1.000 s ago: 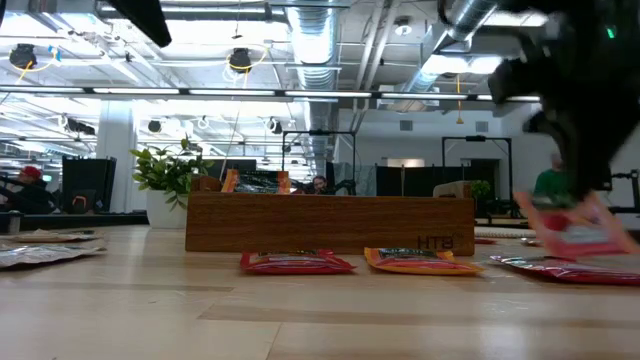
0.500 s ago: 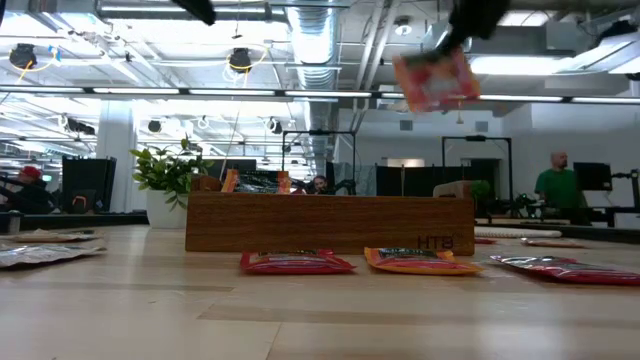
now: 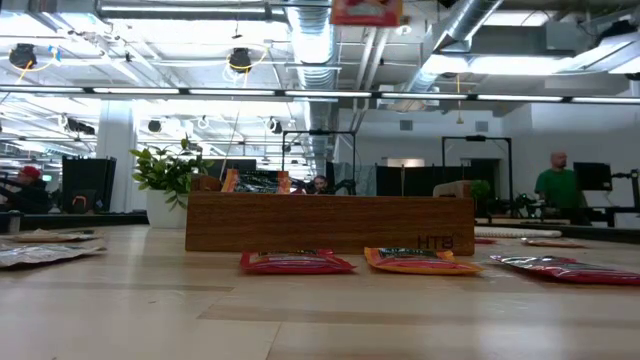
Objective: Pick & Place Tea
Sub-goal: Put the orange tea bag into the left section of the wooden organizer
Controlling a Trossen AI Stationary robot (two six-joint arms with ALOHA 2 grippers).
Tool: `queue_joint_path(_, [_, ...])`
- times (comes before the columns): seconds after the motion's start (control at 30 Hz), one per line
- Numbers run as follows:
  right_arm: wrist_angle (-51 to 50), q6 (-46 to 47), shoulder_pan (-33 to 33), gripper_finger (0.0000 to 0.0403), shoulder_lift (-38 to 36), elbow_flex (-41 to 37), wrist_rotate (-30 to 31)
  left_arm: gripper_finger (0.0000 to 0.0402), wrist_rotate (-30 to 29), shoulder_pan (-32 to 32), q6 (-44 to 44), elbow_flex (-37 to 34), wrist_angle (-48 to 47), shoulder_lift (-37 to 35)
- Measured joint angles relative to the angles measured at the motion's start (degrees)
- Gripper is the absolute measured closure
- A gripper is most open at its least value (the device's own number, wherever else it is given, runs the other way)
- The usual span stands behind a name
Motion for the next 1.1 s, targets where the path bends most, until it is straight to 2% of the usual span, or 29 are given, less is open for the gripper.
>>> queue_joint_path(0.27, [2.4,-1.6,0.0,0.0403,0.0,0.0,1.8,0.0305,12.1,4.4,0.1,0.0,5.1,0.0])
queue_joint_path(0.5, [2.4,-4.6,0.0,0.0403,0.0,0.0,4.4,0.0305,17.5,5.5,-1.0,0.0,8.2,0.1])
queue_joint_path(1.1, [2.6,-8.0,-1.1,0.0403,0.0,0.0,4.5,0.0305,17.7,8.0,-2.7,0.0,10.2,2.9])
